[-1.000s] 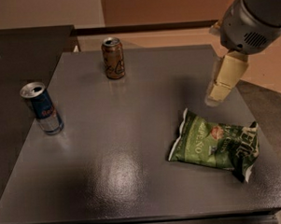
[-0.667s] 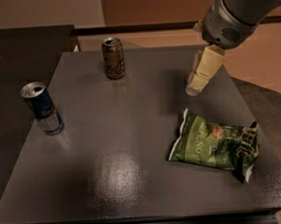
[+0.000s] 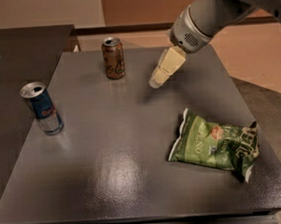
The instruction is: Move orange can near redbull can
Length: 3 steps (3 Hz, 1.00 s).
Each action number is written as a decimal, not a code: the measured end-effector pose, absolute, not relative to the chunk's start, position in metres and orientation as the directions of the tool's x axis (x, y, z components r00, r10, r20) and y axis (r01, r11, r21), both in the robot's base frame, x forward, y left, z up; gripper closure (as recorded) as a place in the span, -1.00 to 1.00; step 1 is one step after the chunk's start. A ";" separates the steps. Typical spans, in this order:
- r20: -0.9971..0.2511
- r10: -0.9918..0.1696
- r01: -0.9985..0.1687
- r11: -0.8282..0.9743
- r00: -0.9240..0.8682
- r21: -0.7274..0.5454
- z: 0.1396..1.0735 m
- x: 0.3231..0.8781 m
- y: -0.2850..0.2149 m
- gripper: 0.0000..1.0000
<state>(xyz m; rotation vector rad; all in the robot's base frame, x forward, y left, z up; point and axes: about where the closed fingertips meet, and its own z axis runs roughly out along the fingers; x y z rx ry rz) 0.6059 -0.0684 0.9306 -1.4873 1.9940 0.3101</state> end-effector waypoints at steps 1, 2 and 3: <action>-0.666 -0.721 -0.911 0.382 -0.188 -0.156 0.921 0.635 -0.035 -1.00; -0.723 -0.654 -0.881 0.453 -0.223 -0.139 0.917 0.667 -0.010 -1.00; -0.775 -0.585 -0.849 0.513 -0.237 -0.128 0.921 0.692 0.011 -1.00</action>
Offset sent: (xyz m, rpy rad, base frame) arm 0.1022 0.0840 -0.0127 0.2580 -0.0580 -0.1992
